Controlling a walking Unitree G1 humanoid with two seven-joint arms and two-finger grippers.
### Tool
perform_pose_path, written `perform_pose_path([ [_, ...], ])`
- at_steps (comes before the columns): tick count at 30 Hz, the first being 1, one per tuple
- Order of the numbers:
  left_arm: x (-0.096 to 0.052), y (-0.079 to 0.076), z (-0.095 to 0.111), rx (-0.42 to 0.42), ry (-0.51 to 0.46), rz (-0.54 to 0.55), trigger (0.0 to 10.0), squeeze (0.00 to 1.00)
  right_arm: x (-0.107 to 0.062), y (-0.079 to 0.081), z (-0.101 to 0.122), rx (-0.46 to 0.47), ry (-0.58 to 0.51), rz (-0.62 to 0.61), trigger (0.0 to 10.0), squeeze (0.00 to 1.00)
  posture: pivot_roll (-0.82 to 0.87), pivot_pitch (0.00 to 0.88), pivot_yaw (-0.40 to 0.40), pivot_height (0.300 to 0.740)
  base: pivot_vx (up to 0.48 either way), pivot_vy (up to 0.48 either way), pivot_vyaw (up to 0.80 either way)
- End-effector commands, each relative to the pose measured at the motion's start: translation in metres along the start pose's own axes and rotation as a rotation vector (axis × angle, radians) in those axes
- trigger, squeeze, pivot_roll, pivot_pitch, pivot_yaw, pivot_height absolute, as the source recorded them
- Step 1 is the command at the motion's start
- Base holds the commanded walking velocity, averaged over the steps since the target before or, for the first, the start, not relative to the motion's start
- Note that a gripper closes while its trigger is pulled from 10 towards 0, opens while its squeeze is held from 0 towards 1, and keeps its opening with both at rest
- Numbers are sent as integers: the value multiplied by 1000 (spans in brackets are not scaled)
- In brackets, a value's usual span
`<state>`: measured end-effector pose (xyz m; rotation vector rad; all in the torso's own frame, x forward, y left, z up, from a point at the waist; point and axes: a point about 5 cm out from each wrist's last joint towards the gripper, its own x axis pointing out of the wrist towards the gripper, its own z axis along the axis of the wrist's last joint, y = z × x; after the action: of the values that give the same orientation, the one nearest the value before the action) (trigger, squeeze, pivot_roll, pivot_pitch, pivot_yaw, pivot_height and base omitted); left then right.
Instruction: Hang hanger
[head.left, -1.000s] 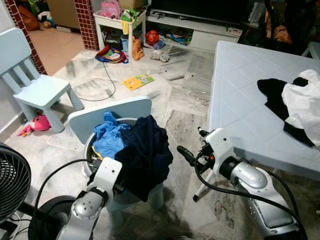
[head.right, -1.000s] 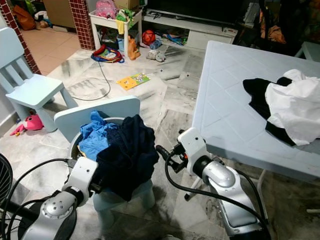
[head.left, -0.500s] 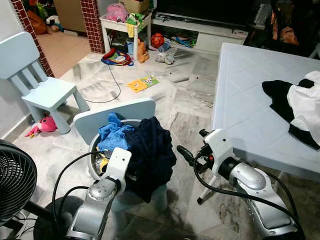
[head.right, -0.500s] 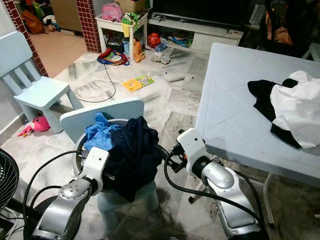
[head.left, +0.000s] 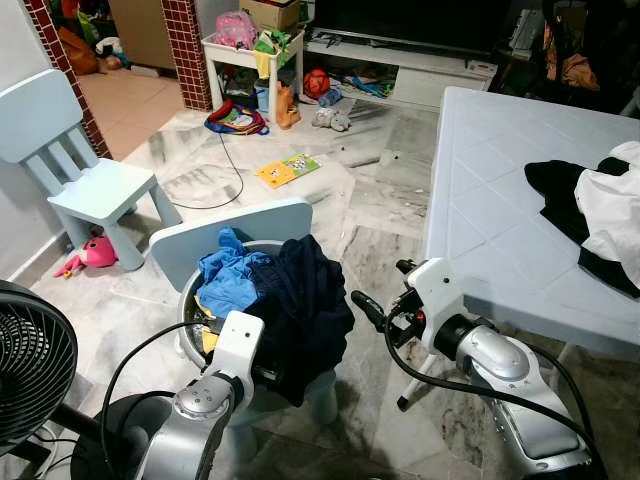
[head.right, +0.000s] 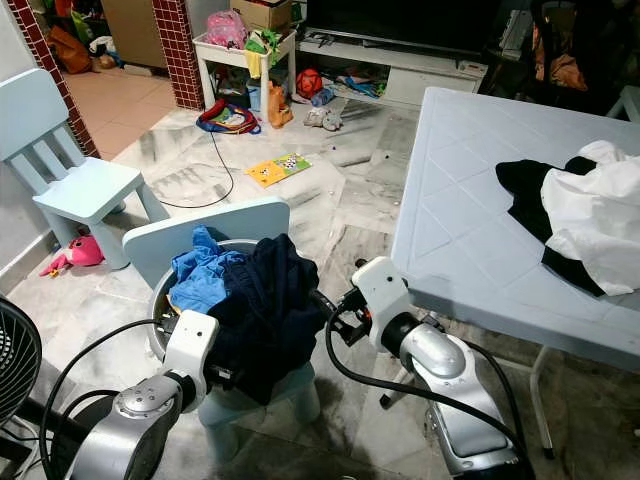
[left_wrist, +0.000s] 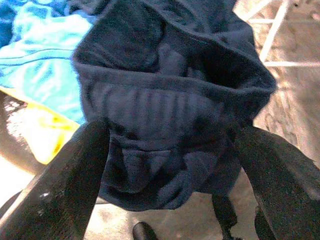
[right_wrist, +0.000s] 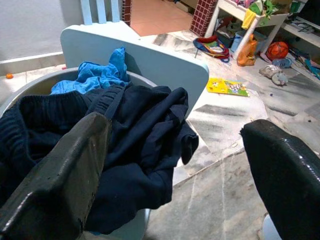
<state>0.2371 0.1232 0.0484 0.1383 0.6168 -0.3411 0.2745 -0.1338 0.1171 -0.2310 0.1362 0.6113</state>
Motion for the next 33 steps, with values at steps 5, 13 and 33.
perform_pose_path([
  [5, 10, 6, 4, 49, 5, 3, 10000, 0, 0, 0, 0, -13, -4, -11, 10000, 0, -76, 47, -31, 740, 0, 0, 0],
  [13, 23, 7, 6, 60, 11, -25, 3373, 0, -2, 0, -1, -9, -2, -19, 10000, 0, -84, 49, -24, 740, 0, 0, 0],
  [33, 19, 7, 8, 71, -72, -4, 0, 0, -2, -2, -1, -17, -4, -22, 10000, 0, -81, 47, -34, 740, 0, 0, 0],
])
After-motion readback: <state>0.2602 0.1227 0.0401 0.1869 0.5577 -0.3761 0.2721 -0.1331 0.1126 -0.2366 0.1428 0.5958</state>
